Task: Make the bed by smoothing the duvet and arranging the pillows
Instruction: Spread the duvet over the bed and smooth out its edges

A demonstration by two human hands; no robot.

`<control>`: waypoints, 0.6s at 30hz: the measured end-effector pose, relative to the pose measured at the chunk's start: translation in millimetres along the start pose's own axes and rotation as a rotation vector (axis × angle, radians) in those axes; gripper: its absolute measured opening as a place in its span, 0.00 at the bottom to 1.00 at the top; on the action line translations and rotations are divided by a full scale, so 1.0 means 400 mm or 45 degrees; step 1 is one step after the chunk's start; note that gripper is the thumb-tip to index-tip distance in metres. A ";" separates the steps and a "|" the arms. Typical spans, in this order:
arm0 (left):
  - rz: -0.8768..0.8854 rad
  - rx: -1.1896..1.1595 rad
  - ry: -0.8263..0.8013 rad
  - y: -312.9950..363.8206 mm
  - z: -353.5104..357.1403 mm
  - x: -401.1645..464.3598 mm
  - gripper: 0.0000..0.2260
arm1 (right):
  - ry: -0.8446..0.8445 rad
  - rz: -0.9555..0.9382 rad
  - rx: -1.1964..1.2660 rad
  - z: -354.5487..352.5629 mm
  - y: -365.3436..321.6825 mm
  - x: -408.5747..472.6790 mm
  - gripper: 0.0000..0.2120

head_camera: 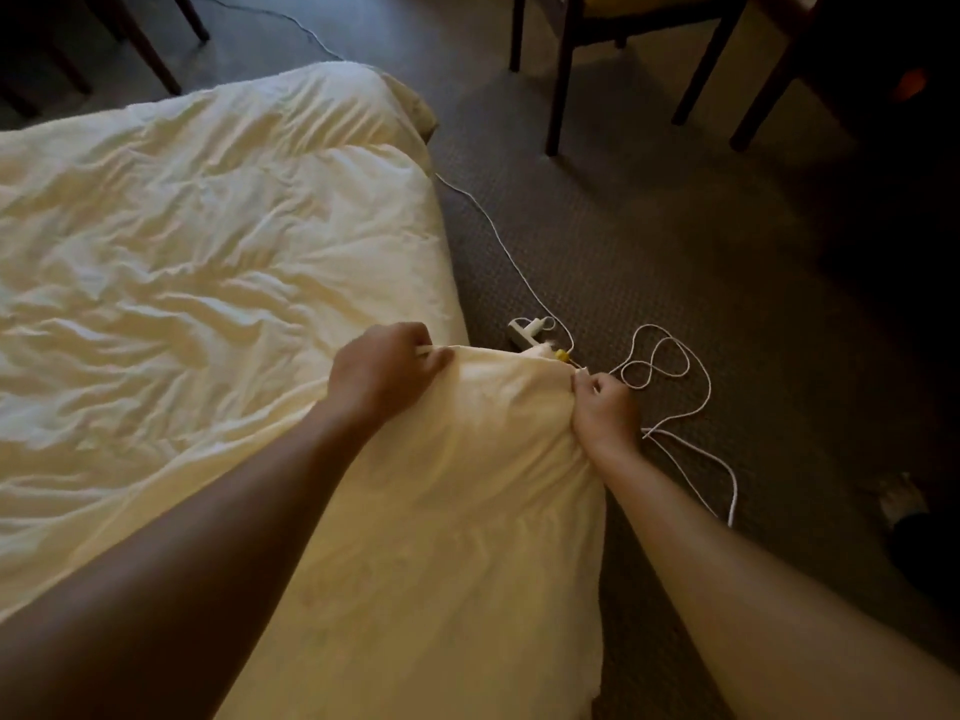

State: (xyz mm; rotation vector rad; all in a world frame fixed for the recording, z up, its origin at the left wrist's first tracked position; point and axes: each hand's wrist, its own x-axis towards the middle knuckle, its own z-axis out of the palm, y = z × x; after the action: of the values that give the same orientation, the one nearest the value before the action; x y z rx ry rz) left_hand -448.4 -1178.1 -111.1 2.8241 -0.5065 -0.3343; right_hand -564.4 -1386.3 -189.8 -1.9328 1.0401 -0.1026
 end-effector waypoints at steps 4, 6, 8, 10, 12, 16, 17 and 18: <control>-0.099 0.025 -0.034 -0.013 0.079 0.110 0.14 | -0.032 -0.004 0.057 0.056 0.013 0.098 0.13; -0.123 0.007 -0.080 -0.023 0.119 0.144 0.14 | -0.119 0.050 0.051 0.081 0.024 0.127 0.14; -0.062 0.095 -0.132 -0.029 0.152 0.152 0.15 | -0.282 0.192 0.001 0.109 0.052 0.146 0.17; 0.027 0.214 -0.097 -0.031 0.171 0.145 0.17 | -0.451 0.366 -0.037 0.135 0.077 0.158 0.23; 0.069 0.302 -0.034 -0.041 0.173 0.141 0.16 | -0.446 0.258 -0.054 0.152 0.078 0.158 0.27; 0.037 0.352 -0.159 -0.059 0.159 0.146 0.18 | -0.565 -0.284 -0.055 0.189 0.028 0.180 0.21; 0.035 0.339 -0.178 -0.060 0.157 0.148 0.18 | -0.662 -0.297 -0.101 0.200 0.019 0.192 0.21; 0.037 0.331 -0.179 -0.059 0.154 0.149 0.17 | -0.760 -0.263 -0.166 0.210 0.013 0.202 0.20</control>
State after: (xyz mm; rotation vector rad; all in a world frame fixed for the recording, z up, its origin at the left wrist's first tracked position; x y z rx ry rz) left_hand -403.0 -1191.0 -186.5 3.0540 -0.6635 -0.4970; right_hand -478.2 -1386.9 -268.3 -2.0001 0.4583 0.4141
